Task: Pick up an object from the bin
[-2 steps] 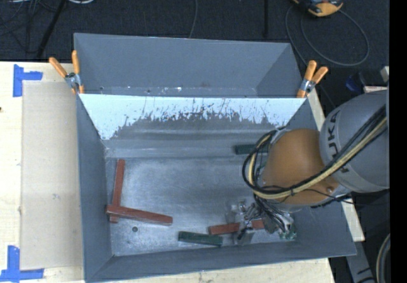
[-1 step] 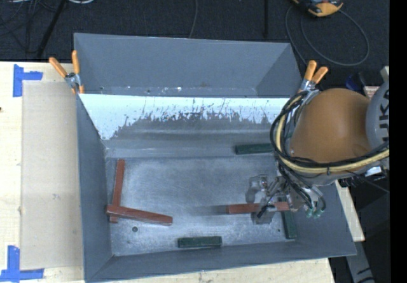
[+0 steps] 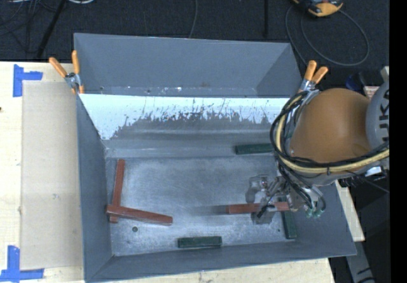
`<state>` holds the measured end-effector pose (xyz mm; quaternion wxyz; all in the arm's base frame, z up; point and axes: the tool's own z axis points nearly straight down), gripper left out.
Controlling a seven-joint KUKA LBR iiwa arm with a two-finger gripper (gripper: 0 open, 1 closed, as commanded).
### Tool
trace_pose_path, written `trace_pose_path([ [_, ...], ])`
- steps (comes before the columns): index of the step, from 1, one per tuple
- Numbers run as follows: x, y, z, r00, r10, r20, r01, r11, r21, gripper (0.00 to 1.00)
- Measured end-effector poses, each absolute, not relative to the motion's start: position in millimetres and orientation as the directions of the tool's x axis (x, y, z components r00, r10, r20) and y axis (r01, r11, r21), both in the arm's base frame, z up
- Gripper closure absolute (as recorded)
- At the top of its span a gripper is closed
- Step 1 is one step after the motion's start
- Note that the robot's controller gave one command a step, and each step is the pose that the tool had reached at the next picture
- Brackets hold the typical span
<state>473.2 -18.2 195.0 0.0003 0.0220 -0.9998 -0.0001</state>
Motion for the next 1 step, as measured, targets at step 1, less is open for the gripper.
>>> trace_pose_path([
  [1, 483.9, -41.4, 257.4, -0.998, -0.06, 0.004, -0.06, 0.998, 0.001, 1.0],
])
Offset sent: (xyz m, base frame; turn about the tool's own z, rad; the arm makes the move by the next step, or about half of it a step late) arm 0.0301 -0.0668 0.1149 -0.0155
